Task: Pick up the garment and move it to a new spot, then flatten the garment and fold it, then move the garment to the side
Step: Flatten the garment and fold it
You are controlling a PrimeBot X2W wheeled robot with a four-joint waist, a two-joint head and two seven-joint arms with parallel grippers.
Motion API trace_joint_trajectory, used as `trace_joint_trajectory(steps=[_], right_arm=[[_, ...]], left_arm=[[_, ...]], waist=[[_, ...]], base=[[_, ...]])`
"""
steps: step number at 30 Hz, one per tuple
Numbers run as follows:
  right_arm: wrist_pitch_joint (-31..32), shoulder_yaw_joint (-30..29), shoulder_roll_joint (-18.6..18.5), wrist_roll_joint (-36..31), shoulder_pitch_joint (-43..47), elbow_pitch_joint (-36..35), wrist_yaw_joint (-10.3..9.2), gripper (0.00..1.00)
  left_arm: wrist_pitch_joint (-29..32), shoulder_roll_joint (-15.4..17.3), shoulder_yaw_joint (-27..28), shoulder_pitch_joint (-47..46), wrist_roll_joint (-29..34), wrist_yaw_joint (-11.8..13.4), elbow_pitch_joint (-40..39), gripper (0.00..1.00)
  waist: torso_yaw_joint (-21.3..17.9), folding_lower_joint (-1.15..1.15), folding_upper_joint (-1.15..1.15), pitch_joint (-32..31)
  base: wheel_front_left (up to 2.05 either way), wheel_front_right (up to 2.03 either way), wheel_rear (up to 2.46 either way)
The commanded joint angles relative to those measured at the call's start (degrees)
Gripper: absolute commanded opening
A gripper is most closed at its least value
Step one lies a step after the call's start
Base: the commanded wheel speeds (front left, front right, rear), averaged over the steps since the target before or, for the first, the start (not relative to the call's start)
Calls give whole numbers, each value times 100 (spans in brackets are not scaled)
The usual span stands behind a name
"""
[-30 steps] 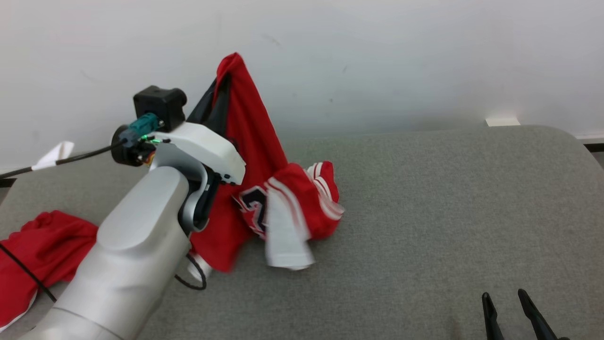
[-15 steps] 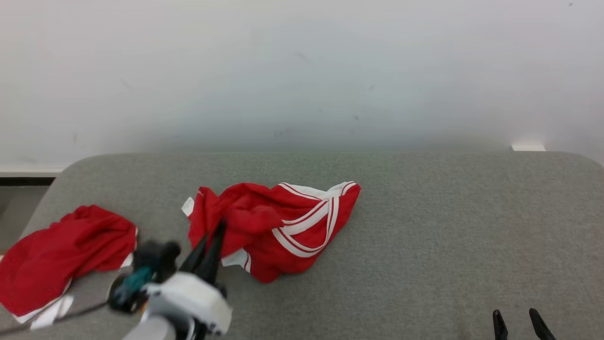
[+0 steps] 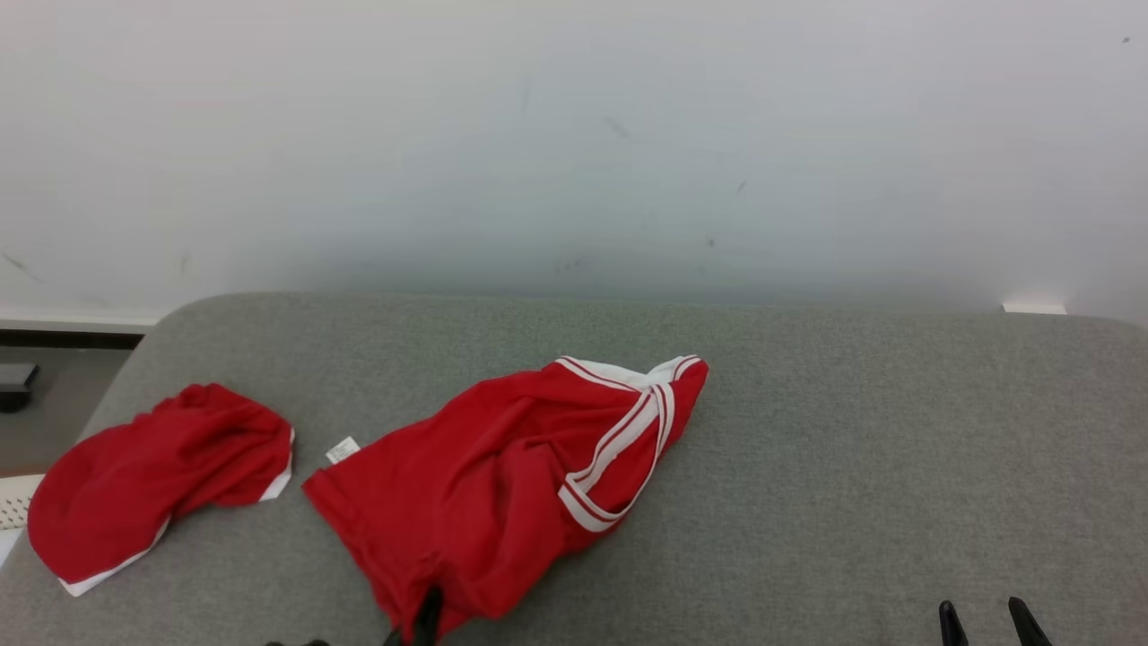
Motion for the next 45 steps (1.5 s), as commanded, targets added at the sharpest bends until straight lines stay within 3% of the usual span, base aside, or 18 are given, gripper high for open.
trace_joint_trajectory(steps=[1,4,7,8,10,11,12,18,24,30,34,40,45], right_arm=[[4,2,-34,-15,70,-12,-13,100],[4,12,-22,-7,86,-15,-13,100],[4,53,-4,-12,77,-5,-13,100],[4,68,-1,-8,57,0,-13,100],[4,82,2,9,-6,3,-13,100],[4,80,3,21,-33,0,-13,100],[4,67,7,26,-43,-2,-13,100],[4,30,24,40,44,23,-13,100],[4,26,47,31,21,11,-13,100],[4,124,63,27,-99,37,-13,100],[4,177,69,37,-161,38,-13,100],[4,220,79,48,-241,78,-13,100],[5,191,57,35,-252,81,-13,100]], left_arm=[[11,64,54,184,-59,86,-62,0],[-28,208,227,364,-2,316,71,0],[-71,282,265,434,165,413,513,0],[-76,286,231,444,200,400,698,4],[-89,256,179,436,209,368,1031,55],[-73,247,138,450,218,350,1186,90],[-38,211,96,465,198,331,1297,100],[194,226,-49,581,148,370,1259,100],[409,529,55,355,447,787,209,100],[766,521,-225,-218,683,605,-356,100],[924,30,-563,-651,609,310,-29,100],[845,-758,-913,-1101,427,-116,1191,100],[581,-941,-784,-1442,615,7,2129,100]], waist=[[3,0,0,-18],[4,0,0,-32],[-8,0,0,-35],[-22,0,0,-29],[-61,0,0,-10],[-83,0,0,0],[-97,0,0,9],[-143,0,0,36],[-151,0,0,24],[-281,0,0,34],[-489,0,0,80],[-867,0,0,200],[-1121,0,0,299]], base=[[0,0,0],[0,0,0],[0,0,0],[0,0,0],[0,0,0],[0,0,0],[0,0,0],[0,0,0],[0,0,0],[0,0,0],[0,0,0],[0,0,0],[0,0,0]])
